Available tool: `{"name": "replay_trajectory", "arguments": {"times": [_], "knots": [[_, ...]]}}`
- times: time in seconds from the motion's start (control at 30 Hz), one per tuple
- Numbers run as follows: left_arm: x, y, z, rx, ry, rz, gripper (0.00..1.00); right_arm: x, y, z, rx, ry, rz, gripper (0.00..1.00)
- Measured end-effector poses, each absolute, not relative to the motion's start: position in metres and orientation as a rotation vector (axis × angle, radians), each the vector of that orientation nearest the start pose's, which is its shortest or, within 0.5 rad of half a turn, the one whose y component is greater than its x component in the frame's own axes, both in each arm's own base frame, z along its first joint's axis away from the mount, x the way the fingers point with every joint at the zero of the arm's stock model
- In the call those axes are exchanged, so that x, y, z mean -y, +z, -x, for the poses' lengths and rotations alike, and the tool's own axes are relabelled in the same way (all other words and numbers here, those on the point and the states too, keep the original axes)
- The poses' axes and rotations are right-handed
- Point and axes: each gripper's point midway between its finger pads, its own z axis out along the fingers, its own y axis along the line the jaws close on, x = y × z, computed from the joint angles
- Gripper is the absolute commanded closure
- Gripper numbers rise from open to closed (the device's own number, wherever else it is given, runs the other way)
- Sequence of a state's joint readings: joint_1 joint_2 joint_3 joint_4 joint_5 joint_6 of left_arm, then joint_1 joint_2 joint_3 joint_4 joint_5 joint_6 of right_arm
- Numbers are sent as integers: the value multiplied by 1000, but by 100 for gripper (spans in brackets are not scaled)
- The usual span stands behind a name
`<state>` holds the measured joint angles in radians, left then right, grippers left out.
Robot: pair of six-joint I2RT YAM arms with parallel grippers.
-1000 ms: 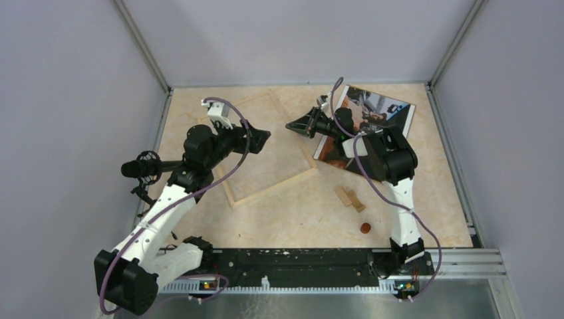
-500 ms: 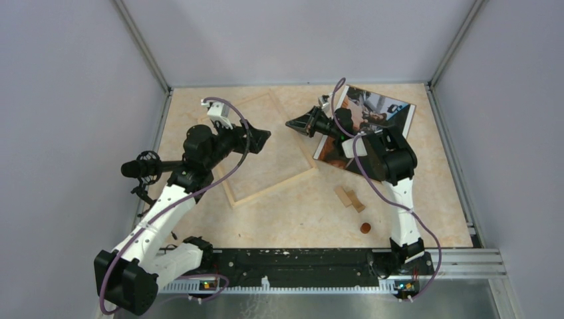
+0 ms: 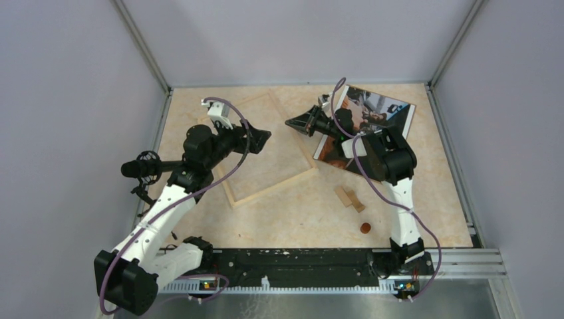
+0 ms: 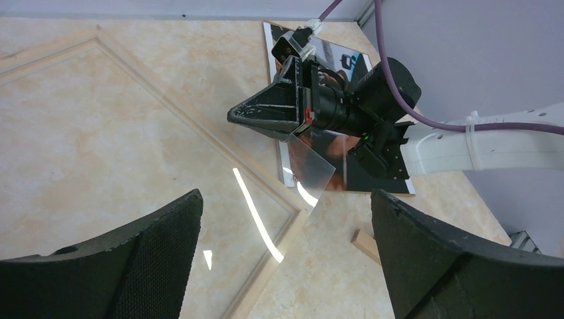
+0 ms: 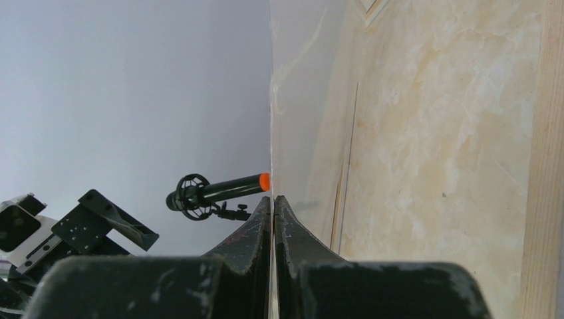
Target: Put the photo into the frame
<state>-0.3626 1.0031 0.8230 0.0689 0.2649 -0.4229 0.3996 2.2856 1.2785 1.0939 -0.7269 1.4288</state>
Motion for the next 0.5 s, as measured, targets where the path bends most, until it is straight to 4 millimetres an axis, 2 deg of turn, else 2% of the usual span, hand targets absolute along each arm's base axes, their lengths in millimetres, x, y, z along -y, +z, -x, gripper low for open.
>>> {"name": "replay_trajectory", "arguments": {"times": [0.5], "knots": [[188,289,-317,-1731,-815,-157,2,-358,154,-445,-1850,1936,-210,100]]}}
